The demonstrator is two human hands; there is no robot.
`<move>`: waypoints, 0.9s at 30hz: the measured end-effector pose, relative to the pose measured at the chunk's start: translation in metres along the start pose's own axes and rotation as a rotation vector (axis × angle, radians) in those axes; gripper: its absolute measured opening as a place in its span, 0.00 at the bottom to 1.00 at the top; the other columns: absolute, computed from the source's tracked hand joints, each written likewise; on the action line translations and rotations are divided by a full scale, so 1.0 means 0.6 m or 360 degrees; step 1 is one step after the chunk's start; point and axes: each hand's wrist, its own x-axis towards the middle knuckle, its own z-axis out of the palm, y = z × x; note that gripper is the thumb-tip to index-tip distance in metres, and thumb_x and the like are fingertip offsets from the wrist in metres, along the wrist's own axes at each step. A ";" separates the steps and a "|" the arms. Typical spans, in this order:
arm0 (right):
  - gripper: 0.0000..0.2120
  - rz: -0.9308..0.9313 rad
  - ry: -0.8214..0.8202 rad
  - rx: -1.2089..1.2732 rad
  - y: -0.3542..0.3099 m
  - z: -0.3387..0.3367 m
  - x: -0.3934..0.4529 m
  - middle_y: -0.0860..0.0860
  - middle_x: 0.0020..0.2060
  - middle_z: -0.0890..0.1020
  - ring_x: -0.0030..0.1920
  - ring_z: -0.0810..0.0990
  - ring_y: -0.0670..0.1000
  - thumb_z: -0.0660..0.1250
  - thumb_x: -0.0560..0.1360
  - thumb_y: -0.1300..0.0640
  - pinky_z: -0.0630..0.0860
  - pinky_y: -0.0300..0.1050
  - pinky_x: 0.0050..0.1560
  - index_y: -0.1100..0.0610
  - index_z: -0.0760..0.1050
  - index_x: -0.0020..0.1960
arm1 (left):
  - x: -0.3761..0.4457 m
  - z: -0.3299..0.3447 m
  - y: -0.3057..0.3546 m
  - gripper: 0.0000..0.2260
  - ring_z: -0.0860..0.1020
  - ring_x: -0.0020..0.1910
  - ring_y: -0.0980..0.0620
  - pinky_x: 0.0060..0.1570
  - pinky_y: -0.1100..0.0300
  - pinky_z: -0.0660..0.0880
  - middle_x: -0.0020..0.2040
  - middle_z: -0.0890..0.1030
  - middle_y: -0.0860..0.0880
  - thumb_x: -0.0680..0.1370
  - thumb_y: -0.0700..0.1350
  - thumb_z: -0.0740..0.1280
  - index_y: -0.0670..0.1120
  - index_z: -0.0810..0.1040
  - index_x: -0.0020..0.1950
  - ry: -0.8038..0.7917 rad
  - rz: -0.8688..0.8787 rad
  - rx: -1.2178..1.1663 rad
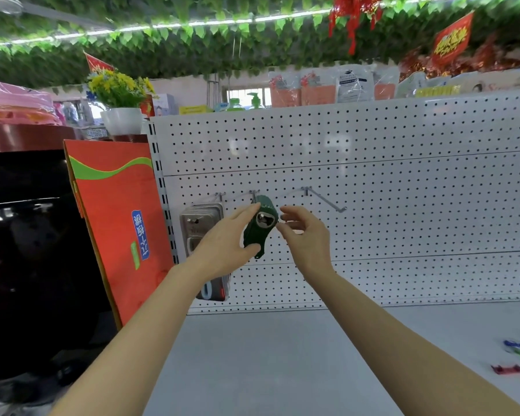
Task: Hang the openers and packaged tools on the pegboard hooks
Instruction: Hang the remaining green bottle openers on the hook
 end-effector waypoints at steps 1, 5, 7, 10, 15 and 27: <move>0.12 -0.0021 0.0017 -0.0073 0.007 -0.009 -0.007 0.45 0.50 0.83 0.47 0.80 0.40 0.70 0.75 0.59 0.77 0.38 0.50 0.50 0.79 0.57 | -0.007 0.009 0.000 0.35 0.61 0.77 0.52 0.73 0.52 0.64 0.80 0.60 0.56 0.79 0.47 0.69 0.55 0.54 0.82 0.0054 -0.0025 -0.0007; 0.14 -0.0088 -0.0008 -0.0439 0.042 -0.067 -0.038 0.45 0.57 0.81 0.55 0.78 0.44 0.67 0.77 0.55 0.76 0.44 0.56 0.51 0.76 0.63 | -0.035 0.053 0.019 0.35 0.56 0.79 0.51 0.78 0.49 0.57 0.80 0.61 0.51 0.79 0.51 0.69 0.49 0.57 0.81 0.0415 -0.0039 0.0126; 0.16 -0.0111 -0.0062 -0.0618 0.057 -0.108 -0.051 0.45 0.59 0.80 0.56 0.78 0.45 0.67 0.77 0.54 0.75 0.45 0.57 0.51 0.75 0.64 | -0.044 0.071 0.042 0.35 0.56 0.80 0.49 0.78 0.53 0.53 0.80 0.61 0.48 0.78 0.52 0.70 0.45 0.59 0.81 0.0567 -0.0017 0.0245; 0.17 -0.0176 -0.0130 -0.0856 0.072 -0.182 -0.060 0.46 0.61 0.79 0.56 0.79 0.48 0.68 0.77 0.53 0.76 0.48 0.57 0.51 0.74 0.66 | -0.049 0.084 0.093 0.35 0.57 0.79 0.47 0.77 0.53 0.51 0.79 0.63 0.46 0.78 0.52 0.70 0.42 0.61 0.80 0.0771 0.0021 0.0369; 0.19 -0.0231 -0.0147 -0.1076 0.078 -0.328 -0.064 0.50 0.62 0.79 0.59 0.78 0.52 0.68 0.77 0.52 0.75 0.50 0.58 0.53 0.74 0.67 | -0.037 0.121 0.213 0.31 0.61 0.78 0.46 0.77 0.52 0.52 0.78 0.65 0.45 0.79 0.51 0.68 0.43 0.62 0.79 0.0730 0.0125 0.0421; 0.20 -0.0031 -0.0171 -0.1428 0.154 -0.696 -0.110 0.51 0.61 0.80 0.58 0.79 0.53 0.68 0.76 0.54 0.76 0.52 0.57 0.54 0.73 0.68 | 0.011 0.388 0.476 0.29 0.59 0.78 0.46 0.76 0.51 0.56 0.79 0.63 0.47 0.81 0.52 0.64 0.45 0.60 0.80 -0.0028 0.0157 0.0269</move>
